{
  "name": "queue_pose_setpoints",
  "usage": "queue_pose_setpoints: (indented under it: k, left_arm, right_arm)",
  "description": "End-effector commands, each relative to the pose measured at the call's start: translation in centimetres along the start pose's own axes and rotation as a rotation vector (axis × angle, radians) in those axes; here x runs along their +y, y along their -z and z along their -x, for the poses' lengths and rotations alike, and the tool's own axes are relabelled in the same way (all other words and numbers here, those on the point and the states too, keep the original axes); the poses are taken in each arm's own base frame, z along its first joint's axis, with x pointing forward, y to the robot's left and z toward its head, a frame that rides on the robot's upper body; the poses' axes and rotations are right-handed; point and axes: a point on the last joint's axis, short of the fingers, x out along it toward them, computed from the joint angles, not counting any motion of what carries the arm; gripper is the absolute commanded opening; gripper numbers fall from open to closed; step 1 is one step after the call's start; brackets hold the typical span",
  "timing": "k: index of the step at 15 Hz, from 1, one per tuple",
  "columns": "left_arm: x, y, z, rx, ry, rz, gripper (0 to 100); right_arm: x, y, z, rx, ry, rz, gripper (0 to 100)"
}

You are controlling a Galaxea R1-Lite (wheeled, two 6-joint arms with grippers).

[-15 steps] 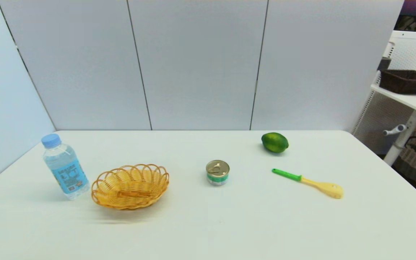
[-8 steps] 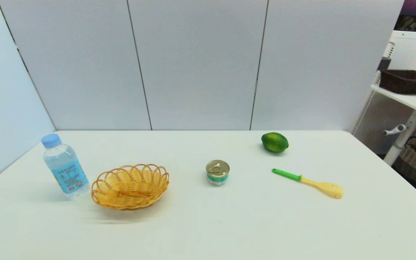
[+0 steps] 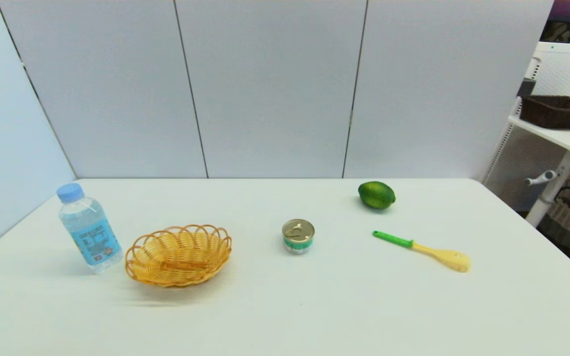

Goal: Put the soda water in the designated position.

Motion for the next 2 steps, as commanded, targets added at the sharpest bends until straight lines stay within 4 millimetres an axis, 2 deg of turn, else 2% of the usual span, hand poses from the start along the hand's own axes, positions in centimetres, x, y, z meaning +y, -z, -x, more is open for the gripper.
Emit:
queue_pose_setpoints:
  k: [1, 2]
  left_arm:
    - [0.00, -0.01, 0.00, 0.000, -0.001, 0.000, 100]
    - [0.00, -0.01, 0.00, 0.000, 0.000, 0.000, 100]
  right_arm:
    - [0.00, 0.01, -0.01, 0.002, 0.001, 0.000, 100]
    - [0.00, 0.02, 0.01, -0.001, -0.001, 0.000, 100]
